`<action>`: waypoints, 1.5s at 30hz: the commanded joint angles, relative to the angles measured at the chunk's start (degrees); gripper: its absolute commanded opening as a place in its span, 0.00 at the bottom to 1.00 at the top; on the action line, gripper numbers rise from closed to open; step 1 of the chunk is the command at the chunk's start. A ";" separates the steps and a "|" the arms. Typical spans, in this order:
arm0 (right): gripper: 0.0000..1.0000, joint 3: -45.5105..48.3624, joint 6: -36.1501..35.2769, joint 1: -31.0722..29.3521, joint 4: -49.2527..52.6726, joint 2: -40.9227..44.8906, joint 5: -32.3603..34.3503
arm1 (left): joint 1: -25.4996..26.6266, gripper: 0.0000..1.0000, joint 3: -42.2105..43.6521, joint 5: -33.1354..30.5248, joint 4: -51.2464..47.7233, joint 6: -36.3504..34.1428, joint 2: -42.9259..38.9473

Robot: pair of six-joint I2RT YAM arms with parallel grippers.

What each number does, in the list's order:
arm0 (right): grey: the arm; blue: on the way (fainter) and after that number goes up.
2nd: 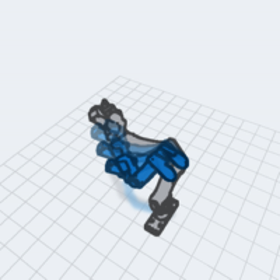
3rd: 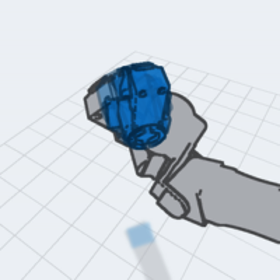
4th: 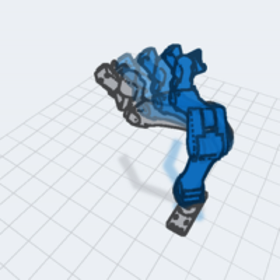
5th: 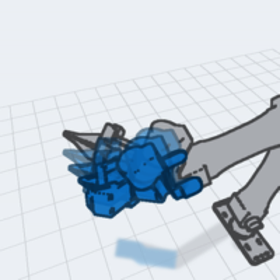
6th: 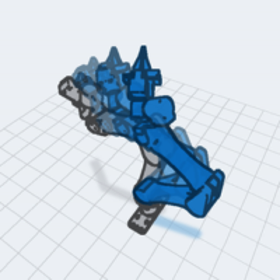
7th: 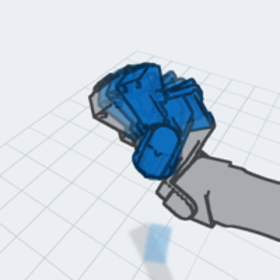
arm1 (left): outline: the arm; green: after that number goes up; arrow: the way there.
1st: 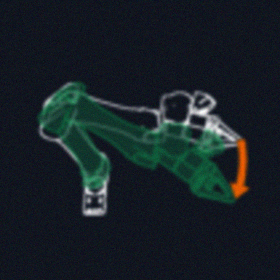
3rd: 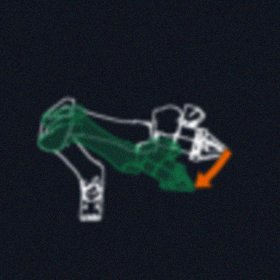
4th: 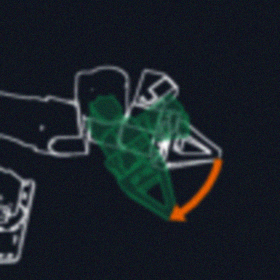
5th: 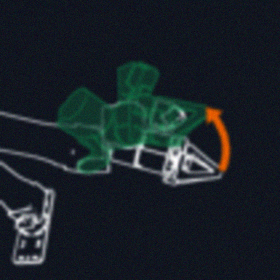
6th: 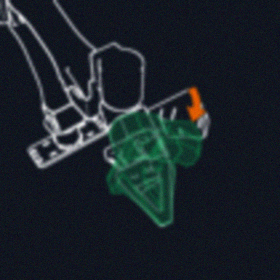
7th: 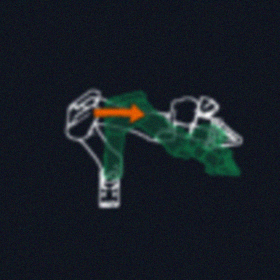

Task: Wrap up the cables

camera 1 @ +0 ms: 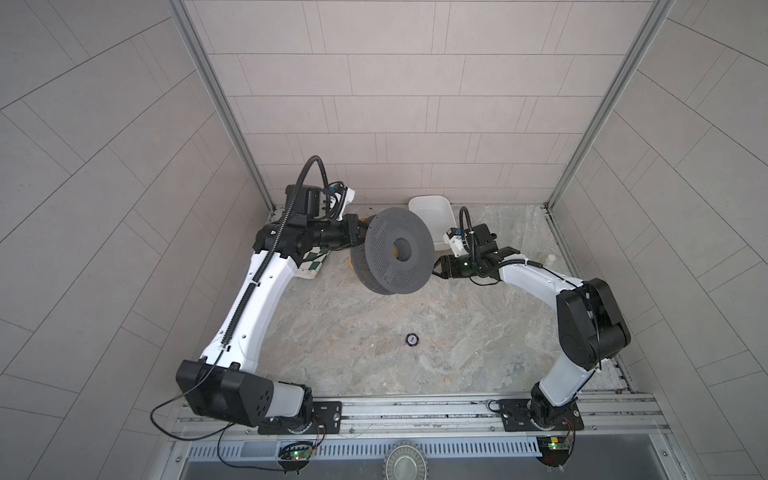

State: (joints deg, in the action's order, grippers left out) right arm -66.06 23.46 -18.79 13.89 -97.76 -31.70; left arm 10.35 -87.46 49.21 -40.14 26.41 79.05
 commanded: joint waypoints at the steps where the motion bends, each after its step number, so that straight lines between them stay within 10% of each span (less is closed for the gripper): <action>1: 0.62 -0.08 7.64 0.31 -4.28 -0.67 1.02 | -0.32 0.00 -1.48 3.39 3.67 1.45 -2.98; 29: 0.54 -3.97 46.00 0.52 -36.60 -19.82 -5.84 | -0.24 0.00 1.59 5.51 6.57 2.68 -3.96; 45: 0.00 -2.51 49.05 0.04 -45.82 -22.61 -6.16 | -0.19 0.00 1.68 3.55 6.17 2.60 -4.06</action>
State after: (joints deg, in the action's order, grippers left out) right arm -70.41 71.07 -19.00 -27.86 -122.13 -38.46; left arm 10.37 -85.52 51.57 -36.73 28.29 77.23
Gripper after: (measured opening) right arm 0.054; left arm 0.070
